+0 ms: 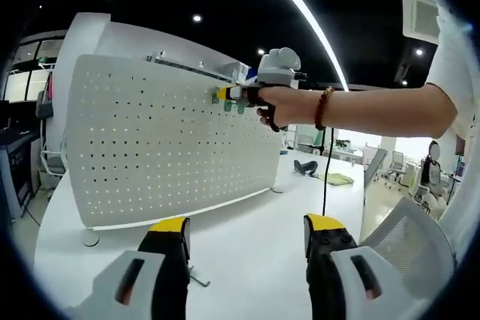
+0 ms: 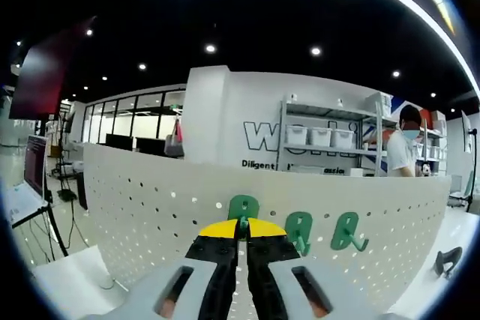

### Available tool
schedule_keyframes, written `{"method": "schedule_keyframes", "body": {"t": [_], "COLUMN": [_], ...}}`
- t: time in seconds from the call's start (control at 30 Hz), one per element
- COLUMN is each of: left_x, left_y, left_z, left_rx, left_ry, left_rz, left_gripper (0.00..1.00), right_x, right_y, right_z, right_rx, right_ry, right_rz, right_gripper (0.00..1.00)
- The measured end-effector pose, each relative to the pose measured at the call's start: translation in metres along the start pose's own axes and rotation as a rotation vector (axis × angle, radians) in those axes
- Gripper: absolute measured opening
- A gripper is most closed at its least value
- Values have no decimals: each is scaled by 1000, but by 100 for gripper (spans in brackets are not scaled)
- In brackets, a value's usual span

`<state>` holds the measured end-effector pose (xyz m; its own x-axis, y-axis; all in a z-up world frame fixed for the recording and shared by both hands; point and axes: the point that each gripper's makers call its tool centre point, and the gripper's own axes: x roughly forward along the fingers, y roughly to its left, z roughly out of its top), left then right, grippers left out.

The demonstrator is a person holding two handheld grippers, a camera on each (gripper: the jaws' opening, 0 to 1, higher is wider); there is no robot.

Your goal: Insert the hook assembly into the mounting plate slot until the hook locks in place.

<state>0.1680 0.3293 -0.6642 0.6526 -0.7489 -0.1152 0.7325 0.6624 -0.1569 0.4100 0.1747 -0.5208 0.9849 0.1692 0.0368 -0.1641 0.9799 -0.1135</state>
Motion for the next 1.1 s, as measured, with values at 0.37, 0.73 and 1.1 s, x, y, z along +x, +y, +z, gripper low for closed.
{"method": "schedule_keyframes", "body": {"t": [0.37, 0.73, 1.1], "left_x": [-1, 2, 0], "left_y": [6, 4, 5], "left_z": [-1, -1, -3], "left_rx": [-10, -2, 0], "left_ry": [2, 9, 13], "left_rz": [15, 6, 12], "left_gripper": [63, 62, 62], "right_x": [3, 4, 1], "right_y": [-1, 0, -3], "right_z": [-6, -9, -5], "right_rx": [10, -41, -24], "right_ry": [8, 25, -10], "right_rz": [-28, -51, -72], "right_gripper": [2, 2, 1]}}
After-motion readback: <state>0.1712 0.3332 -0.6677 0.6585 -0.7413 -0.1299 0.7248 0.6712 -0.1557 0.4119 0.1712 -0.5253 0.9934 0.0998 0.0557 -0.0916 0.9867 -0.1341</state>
